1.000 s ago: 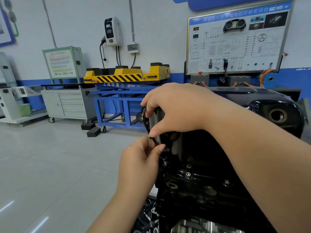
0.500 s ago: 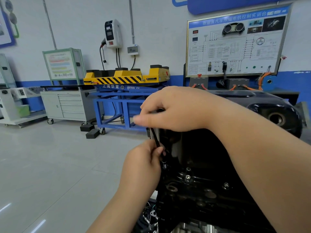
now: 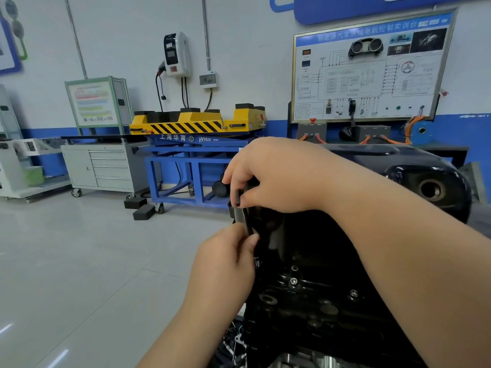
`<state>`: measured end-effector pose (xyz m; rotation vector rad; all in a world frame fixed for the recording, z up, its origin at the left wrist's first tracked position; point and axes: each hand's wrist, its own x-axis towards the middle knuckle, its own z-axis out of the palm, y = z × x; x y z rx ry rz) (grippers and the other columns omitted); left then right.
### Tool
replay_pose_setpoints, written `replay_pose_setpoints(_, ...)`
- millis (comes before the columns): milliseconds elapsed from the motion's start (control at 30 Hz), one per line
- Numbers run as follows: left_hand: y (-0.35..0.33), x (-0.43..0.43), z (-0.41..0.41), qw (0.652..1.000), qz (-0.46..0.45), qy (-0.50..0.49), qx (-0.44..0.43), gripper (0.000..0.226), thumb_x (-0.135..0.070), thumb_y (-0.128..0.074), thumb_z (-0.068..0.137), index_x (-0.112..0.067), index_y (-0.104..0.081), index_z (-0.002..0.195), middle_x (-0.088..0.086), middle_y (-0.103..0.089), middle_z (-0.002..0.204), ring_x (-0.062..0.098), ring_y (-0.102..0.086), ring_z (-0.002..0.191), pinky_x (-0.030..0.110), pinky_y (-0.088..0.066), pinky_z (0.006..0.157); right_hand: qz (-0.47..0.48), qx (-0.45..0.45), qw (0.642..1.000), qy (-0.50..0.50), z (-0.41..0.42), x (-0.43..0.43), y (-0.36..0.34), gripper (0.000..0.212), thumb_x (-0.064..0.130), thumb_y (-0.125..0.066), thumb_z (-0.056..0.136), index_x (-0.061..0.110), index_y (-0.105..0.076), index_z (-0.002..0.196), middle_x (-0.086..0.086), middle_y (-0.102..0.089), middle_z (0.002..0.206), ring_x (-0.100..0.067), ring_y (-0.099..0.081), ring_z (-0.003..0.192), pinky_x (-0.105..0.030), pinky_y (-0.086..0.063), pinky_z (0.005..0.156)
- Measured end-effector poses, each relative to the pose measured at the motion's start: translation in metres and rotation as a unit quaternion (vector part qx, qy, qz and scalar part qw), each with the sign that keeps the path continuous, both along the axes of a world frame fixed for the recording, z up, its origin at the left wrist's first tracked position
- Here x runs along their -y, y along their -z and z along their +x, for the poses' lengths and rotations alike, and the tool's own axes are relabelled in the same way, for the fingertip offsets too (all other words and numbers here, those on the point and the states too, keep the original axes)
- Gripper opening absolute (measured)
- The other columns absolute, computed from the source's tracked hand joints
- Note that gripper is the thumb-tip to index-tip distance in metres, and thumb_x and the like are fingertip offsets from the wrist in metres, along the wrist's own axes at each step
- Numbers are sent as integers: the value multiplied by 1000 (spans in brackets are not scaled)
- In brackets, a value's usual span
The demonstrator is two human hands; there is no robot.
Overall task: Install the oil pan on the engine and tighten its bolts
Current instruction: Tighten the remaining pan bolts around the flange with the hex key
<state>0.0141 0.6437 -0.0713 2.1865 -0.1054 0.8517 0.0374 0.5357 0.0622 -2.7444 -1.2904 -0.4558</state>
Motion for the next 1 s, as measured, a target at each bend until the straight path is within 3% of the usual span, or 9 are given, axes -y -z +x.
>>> replay_pose_setpoints(100,-2,1,-2,997,-77,-1,-1,21,-33,-67,81,-26,-50,69,-7,-63,65,6,-62,61,15,-42,53,-10,9,1000,-2,2,0,0,19,36,-59,87,22,-71,84,5,-69,107,-19,-60,105,-42,-51,85)
replay_pose_setpoints(200,-3,2,-2,994,-108,-19,3,25,-37,-72,75,-26,-51,65,-8,-65,62,4,-62,57,12,-42,53,-8,12,1000,-6,0,0,0,23,39,-60,86,19,-70,82,2,-69,108,-19,-61,103,-41,-52,83)
replay_pose_setpoints(433,-3,2,-1,994,-108,-17,30,23,-23,-70,80,-14,-56,64,4,-62,59,12,-54,56,14,-38,51,9,17,1000,0,-3,0,-1,33,49,-65,81,28,-53,57,11,-67,106,-14,-61,99,-34,-51,78)
replay_pose_setpoints(667,2,-1,0,994,-104,-26,33,26,-22,-63,85,-19,-50,63,5,-63,59,18,-61,59,24,-42,56,10,7,1000,3,-8,0,-2,16,46,-68,79,34,-58,76,17,-62,111,-8,-56,105,-35,-49,87)
replay_pose_setpoints(833,4,-1,1,995,-94,-17,34,22,-16,-58,88,-20,-54,67,6,-64,61,22,-61,60,27,-42,57,29,15,999,1,-7,3,0,26,45,-68,79,26,-52,87,10,-58,97,-11,-52,84,-24,-40,62)
replay_pose_setpoints(1000,2,3,0,997,-68,-6,20,22,-14,-52,92,-22,-58,72,-5,-65,65,12,-64,64,27,-46,64,62,-30,998,-3,-10,3,-1,24,49,-52,88,33,-55,106,16,-60,107,-9,-55,97,-32,-46,81)
